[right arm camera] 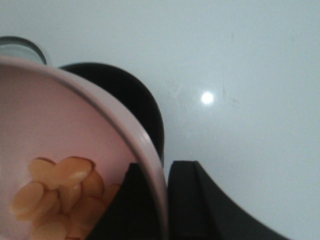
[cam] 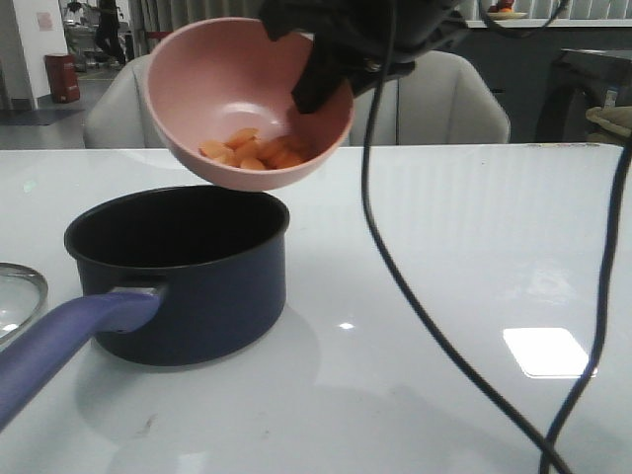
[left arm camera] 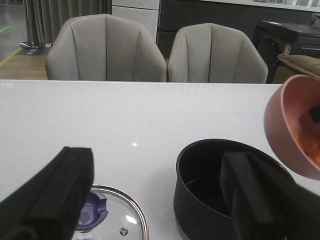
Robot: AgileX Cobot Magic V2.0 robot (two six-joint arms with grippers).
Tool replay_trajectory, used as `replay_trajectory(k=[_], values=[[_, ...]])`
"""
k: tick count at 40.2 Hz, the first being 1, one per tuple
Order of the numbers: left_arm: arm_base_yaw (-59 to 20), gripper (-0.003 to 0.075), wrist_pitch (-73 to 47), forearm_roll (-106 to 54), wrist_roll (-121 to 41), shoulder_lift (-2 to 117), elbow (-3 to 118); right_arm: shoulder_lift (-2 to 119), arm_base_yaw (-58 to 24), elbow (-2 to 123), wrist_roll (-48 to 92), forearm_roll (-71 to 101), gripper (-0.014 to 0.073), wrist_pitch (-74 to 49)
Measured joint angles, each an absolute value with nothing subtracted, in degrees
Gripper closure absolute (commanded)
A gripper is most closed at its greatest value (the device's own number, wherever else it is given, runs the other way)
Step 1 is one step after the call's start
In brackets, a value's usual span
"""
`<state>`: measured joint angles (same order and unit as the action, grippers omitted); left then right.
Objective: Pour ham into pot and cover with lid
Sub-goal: 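Lift the pink bowl and carry it over the saucepan, then tilt the pink bowl to pour the orange slices into the saucepan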
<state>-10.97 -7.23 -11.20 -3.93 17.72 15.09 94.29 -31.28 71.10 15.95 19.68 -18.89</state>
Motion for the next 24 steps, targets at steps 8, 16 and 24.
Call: replay_trajectory(k=[8, 16, 24], values=[[-11.0, 0.0146, -7.2, -11.2, -3.9, 17.7, 15.1, 96.0, -34.0, 71.1, 16.5, 16.0, 0.0454, -6.4], [-11.0, 0.0146, -7.2, -11.2, -3.9, 17.7, 15.1, 97.5, -36.7, 71.1, 21.2, 13.1, 0.0454, 4.8], [-11.0, 0.0146, -7.2, -11.2, -3.9, 17.7, 15.1, 99.3, -38.6, 70.8, 31.3, 12.9, 0.0454, 17.9]])
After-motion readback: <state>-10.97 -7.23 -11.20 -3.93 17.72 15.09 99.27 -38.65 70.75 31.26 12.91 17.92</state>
